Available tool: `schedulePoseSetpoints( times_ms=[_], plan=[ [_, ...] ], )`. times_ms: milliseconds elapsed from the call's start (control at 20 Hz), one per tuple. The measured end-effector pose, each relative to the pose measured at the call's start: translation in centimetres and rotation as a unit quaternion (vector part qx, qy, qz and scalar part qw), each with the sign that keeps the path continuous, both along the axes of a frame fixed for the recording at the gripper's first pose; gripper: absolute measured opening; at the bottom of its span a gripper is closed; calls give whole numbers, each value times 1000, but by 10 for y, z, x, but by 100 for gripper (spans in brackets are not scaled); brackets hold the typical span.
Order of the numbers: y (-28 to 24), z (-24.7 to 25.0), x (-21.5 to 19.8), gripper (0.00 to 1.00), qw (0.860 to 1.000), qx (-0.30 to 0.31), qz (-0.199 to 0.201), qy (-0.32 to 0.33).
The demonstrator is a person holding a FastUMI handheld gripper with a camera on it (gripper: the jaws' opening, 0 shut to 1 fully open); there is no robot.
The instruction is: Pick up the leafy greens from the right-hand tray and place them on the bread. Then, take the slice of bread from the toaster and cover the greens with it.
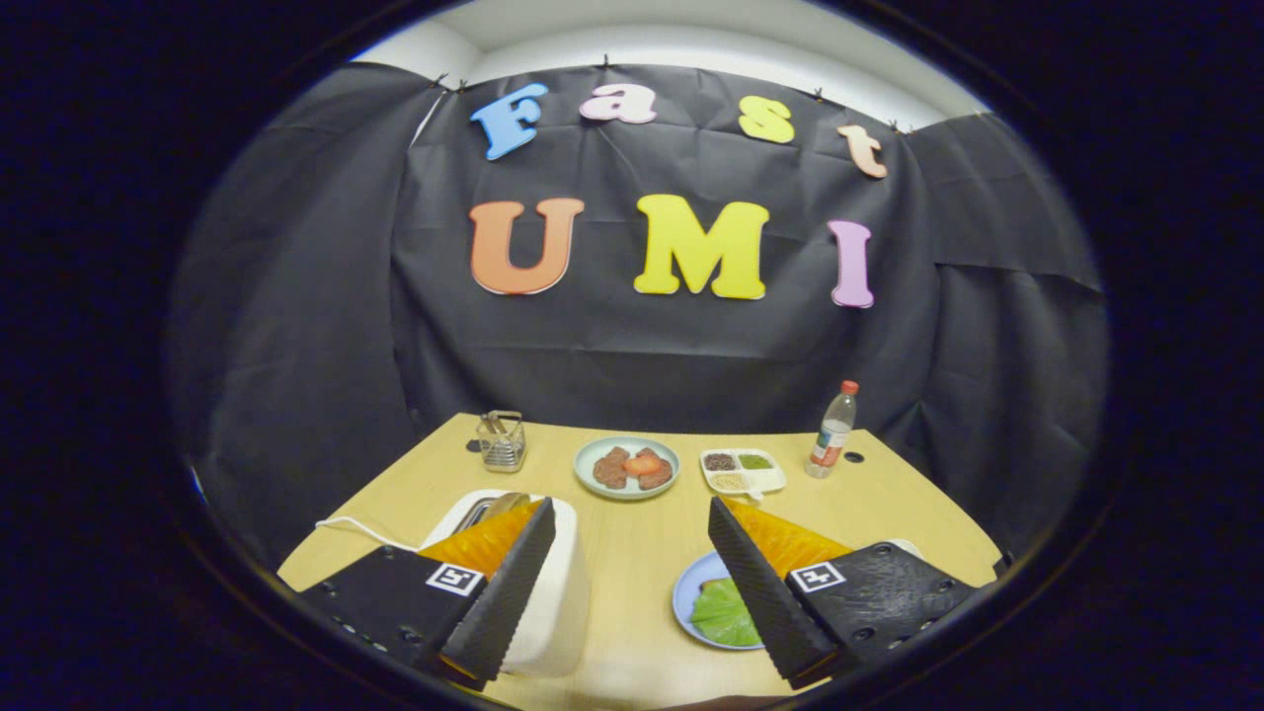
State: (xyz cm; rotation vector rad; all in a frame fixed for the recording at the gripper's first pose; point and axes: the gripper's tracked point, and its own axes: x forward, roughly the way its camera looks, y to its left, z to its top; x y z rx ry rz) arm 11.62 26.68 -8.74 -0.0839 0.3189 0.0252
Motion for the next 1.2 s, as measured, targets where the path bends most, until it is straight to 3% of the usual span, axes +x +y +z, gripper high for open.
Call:
schedulePoseSetpoints(
  times_ms=[400,1000,1150,1200],
  plan=[
    [54,-37,26,95,997,-21,24,63],
    [63,-68,34,95,993,-21,21,112],
    [58,-89,40,59,988,-42,20,148],
    [58,-95,41,59,987,-43,21,153]
  ],
)
